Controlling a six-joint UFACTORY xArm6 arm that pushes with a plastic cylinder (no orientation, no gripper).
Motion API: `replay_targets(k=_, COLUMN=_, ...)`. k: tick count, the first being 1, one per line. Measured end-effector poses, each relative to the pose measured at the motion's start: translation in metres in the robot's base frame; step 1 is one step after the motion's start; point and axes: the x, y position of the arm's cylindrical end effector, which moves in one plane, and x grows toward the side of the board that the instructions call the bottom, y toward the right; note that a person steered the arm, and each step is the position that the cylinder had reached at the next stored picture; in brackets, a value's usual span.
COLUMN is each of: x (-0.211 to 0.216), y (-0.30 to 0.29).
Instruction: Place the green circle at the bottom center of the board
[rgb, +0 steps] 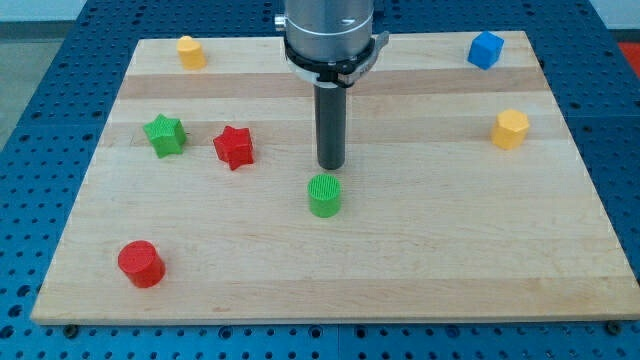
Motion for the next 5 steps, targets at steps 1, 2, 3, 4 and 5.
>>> replay_targets(k=1, x=0.012, y=-0.003)
replay_targets(k=2, x=0.029, y=-0.004)
replay_targets(k=3, x=0.046, y=-0.004)
replay_targets(k=4, x=0.064, y=-0.004)
replay_targets(k=5, x=0.082, y=-0.004)
